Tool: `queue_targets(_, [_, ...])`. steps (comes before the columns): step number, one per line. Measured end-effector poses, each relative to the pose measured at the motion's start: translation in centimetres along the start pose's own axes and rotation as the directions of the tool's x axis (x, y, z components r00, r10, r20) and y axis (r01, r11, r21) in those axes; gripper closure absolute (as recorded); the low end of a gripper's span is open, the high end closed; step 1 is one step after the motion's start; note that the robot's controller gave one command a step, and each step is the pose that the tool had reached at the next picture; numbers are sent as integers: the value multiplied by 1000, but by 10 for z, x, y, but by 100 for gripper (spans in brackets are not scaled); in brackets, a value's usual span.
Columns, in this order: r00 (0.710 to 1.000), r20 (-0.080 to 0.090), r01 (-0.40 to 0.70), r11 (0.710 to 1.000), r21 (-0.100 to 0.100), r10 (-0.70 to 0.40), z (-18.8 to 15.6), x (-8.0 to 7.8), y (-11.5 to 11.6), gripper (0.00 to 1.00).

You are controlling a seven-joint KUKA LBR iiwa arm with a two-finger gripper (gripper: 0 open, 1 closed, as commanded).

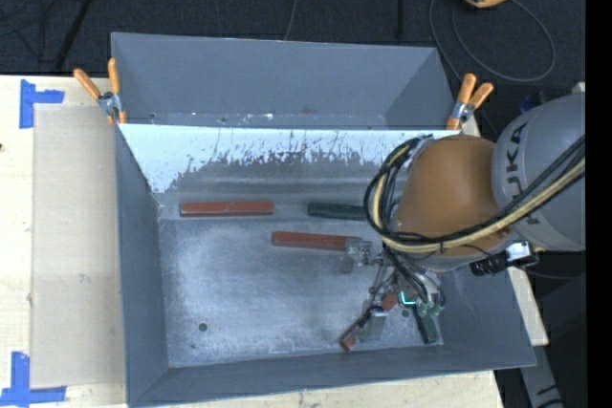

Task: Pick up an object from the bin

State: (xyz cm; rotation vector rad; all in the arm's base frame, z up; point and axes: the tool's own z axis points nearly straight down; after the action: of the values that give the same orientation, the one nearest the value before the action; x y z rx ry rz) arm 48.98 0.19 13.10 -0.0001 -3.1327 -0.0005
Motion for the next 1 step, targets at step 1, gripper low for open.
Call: queue_targets(1, [1000,7,0,1000,0,0,-3,-2,0,0])
